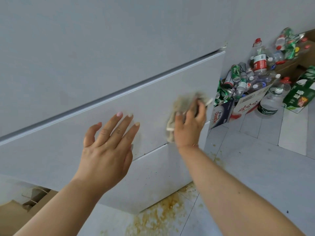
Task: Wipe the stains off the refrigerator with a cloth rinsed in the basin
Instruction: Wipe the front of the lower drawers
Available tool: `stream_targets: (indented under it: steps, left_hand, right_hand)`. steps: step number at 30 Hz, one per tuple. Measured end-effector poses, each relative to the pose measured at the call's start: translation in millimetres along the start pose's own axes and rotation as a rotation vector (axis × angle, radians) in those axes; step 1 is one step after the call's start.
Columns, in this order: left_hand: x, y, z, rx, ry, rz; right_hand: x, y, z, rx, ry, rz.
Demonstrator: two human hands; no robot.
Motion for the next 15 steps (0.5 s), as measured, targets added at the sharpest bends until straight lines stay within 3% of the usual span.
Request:
stream_targets:
  steps: [3,7,11,15]
  left_hand:
    - [-7.0,2.1,-5.8,-0.032,0.022,0.011]
    - [-21.5,8.5,-19.4,-0.062,0.037,0.026]
    - [-35.5,7.9,-30.0,-0.082,0.020,-0.015]
    - [-48.8,1.4,-36.3,-0.089,0.036,-0.092]
  right_hand:
    - [27.1,13.4,22.7,0.044,-0.120,0.121]
    - [1.3,-2.5,45.5,0.186,-0.377,0.198]
    - [-48.4,-33.7,50.2,0.256,-0.602,0.160]
    - [-107.1,-66.7,8.3,0.329,-0.744,0.031]
Point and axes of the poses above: each hand's wrist, its own x-axis towards the middle knuckle, its own y-axis out of the back of the hand, z = x × y, the point moved 8 cm from there along x, towards the middle knuckle, and after that the axes turned 7 degrees about y, right-handed, at the moved point
